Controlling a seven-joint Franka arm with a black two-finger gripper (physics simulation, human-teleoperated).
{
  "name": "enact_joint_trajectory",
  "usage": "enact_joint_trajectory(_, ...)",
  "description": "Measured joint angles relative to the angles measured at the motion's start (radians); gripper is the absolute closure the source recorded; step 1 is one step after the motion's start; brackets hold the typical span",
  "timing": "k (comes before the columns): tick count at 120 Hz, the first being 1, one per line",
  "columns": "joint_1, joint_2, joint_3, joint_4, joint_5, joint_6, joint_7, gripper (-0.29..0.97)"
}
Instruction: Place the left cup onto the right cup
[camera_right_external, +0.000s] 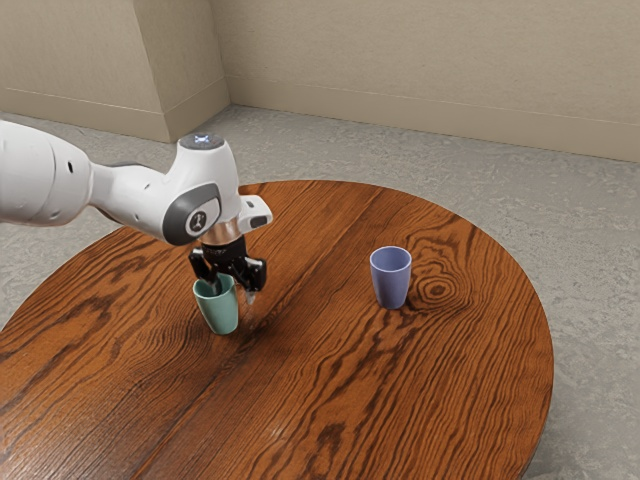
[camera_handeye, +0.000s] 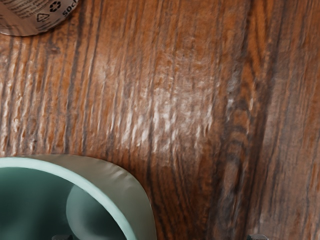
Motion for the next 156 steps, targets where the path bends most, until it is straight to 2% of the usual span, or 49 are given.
enact_joint_trajectory(30,0.000,0.006,0.000,0.000,0.000,0.009,-0.004,0.54)
enact_joint_trajectory(62,0.000,0.014,0.002,0.000,-0.001,0.013,-0.007,0.72)
enact_joint_trajectory(116,-0.001,-0.021,-0.007,0.018,0.010,-0.035,-0.019,0.78)
enact_joint_trajectory(138,-0.001,-0.048,-0.082,0.058,0.022,-0.096,-0.041,0.78)
enact_joint_trajectory(156,-0.001,-0.045,-0.154,0.157,0.034,-0.184,-0.071,0.78)
